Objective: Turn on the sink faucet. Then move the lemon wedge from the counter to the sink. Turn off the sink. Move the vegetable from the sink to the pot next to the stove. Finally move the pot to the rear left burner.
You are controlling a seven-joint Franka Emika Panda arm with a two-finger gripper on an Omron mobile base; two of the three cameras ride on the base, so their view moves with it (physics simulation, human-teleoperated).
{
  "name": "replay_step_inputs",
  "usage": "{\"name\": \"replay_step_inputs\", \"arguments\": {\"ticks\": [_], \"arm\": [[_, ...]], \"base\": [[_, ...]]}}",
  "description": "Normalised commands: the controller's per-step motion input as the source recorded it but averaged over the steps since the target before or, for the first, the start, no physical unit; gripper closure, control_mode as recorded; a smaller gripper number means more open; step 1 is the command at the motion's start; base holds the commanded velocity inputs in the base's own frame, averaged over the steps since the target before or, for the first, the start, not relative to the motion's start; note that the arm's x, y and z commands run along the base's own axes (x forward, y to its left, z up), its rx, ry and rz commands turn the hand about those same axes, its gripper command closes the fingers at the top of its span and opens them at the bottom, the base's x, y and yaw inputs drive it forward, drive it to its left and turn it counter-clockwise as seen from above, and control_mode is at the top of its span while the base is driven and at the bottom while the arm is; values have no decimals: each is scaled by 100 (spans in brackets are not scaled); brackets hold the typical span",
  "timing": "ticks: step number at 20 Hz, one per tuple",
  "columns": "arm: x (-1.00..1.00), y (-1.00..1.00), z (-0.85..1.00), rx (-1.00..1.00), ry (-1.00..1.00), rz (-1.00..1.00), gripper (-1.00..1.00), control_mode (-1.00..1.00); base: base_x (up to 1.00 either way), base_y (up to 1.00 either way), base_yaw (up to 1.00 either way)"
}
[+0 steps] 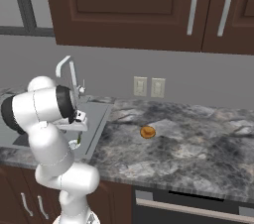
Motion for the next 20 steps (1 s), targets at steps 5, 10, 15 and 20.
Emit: {"name": "replay_step_inputs", "arguments": {"ticks": [5, 10, 15, 20], "arm": [[23, 13, -22, -1, 0, 0, -100, -100], [20, 6, -25, 0, 0, 0, -100, -100], [16, 0, -26, 0, 0, 0, -100, -100], [11, 0, -22, 0, 0, 0, -100, -100]], "base": [[0, 0, 0], [0, 0, 0], [0, 0, 0], [0, 0, 0]]}}
